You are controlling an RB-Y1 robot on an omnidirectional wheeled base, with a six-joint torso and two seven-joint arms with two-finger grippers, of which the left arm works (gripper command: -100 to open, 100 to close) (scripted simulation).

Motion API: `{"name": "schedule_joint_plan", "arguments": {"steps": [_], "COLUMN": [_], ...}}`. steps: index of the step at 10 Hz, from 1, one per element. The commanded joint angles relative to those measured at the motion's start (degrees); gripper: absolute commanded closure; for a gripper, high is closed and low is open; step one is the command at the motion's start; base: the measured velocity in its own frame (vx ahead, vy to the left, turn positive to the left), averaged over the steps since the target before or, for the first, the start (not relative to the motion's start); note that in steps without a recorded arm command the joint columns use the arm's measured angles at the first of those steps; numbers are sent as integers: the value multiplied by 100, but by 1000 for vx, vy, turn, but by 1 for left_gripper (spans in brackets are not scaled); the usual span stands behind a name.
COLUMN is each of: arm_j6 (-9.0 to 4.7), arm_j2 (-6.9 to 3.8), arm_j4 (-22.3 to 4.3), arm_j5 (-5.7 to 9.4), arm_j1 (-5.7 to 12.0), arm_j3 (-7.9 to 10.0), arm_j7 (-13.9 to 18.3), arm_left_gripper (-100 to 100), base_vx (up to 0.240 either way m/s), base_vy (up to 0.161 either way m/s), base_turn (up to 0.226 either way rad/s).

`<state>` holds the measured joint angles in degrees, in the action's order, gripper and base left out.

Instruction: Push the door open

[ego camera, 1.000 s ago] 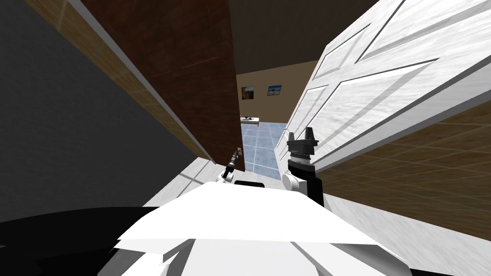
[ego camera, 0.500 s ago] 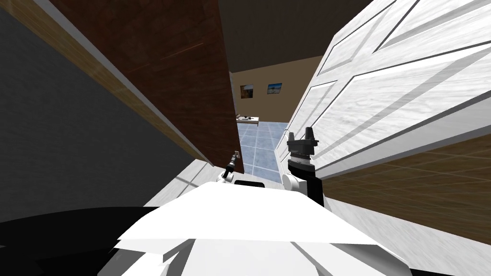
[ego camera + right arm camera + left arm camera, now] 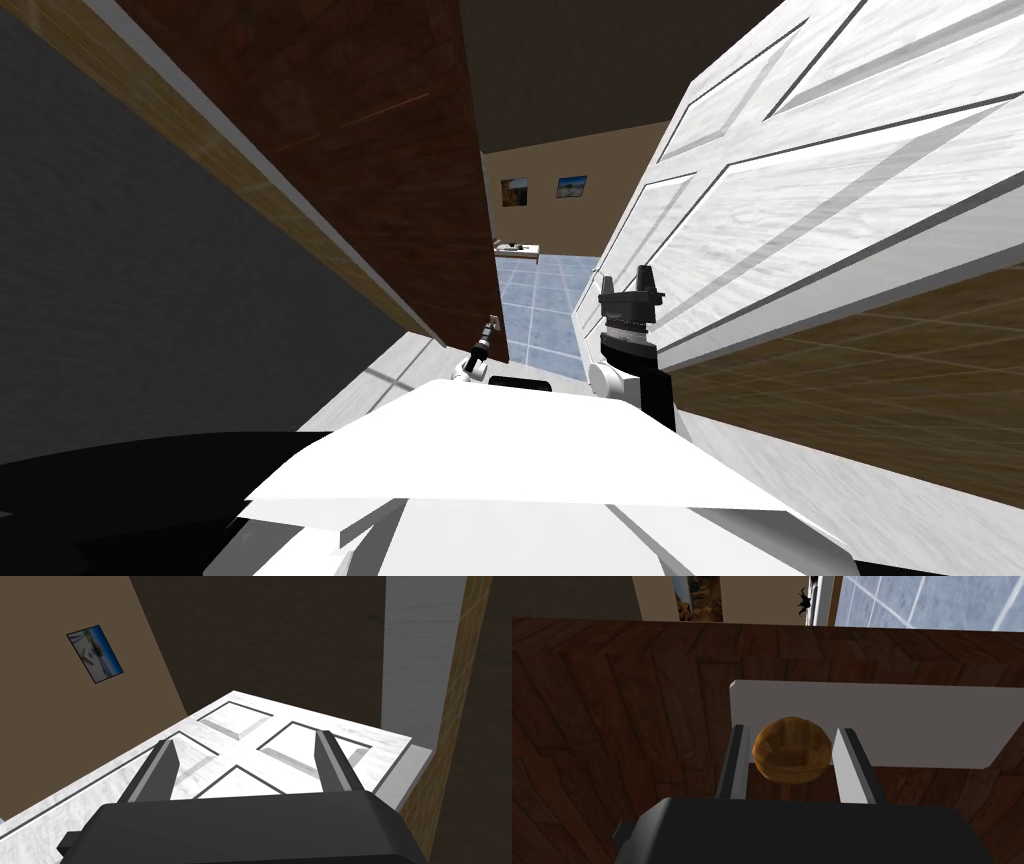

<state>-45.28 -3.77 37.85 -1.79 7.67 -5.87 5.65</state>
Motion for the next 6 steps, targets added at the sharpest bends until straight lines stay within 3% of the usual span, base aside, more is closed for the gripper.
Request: {"name": "schedule_joint_plan", "arguments": {"steps": [1, 6], "arm_j6": [0, -2], "arm_j2": [-29, -104], "arm_j4": [2, 7], "arm_j5": [3, 13], "arm_j1": [-6, -25], "arm_j3": [39, 169], "arm_j7": [6, 24], "arm_left_gripper": [100, 100], "base_vx": [100, 166], "base_vy": [-36, -70], "base_turn": [48, 64]}}
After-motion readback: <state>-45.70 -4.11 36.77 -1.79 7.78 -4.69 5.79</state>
